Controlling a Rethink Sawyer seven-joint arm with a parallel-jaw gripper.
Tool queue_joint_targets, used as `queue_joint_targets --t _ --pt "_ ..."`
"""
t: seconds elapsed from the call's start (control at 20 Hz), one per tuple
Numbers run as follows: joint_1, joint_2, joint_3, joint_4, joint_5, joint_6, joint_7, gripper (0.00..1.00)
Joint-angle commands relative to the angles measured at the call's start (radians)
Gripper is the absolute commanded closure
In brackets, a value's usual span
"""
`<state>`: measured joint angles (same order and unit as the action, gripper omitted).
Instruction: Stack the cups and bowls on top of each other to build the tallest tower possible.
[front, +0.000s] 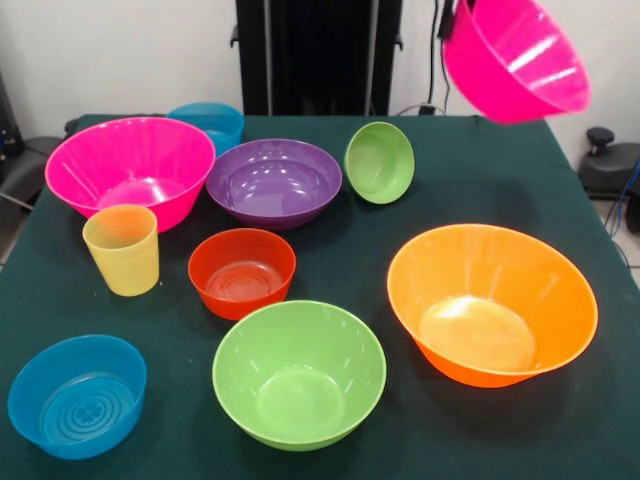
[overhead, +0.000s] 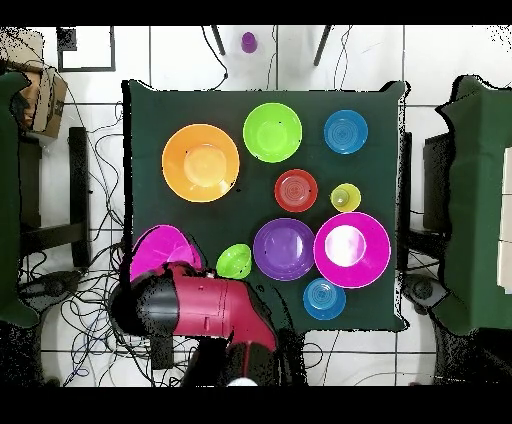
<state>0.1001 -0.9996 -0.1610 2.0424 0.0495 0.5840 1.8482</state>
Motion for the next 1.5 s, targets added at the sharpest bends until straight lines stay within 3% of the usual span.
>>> queue_joint_targets --t 0.05,0.4,1.0,1.3,1.5 --pt "-0.019 -0.214 -0.026 -0.130 0.009 0.354 0.114 1.00" --pt "-0.078 -0.197 -0.001 -0.157 -0.033 0.379 0.042 1.00" --pt "-0.185 -0.139 0.069 -0.075 -0.022 0.218 -0.045 1.00" --pt "-0.286 -0.005 0.152 -0.136 -0.057 0.105 -0.113 1.00" --pt "-0.315 0.141 0.193 -0.268 -0.111 0.070 -0.092 1.00"
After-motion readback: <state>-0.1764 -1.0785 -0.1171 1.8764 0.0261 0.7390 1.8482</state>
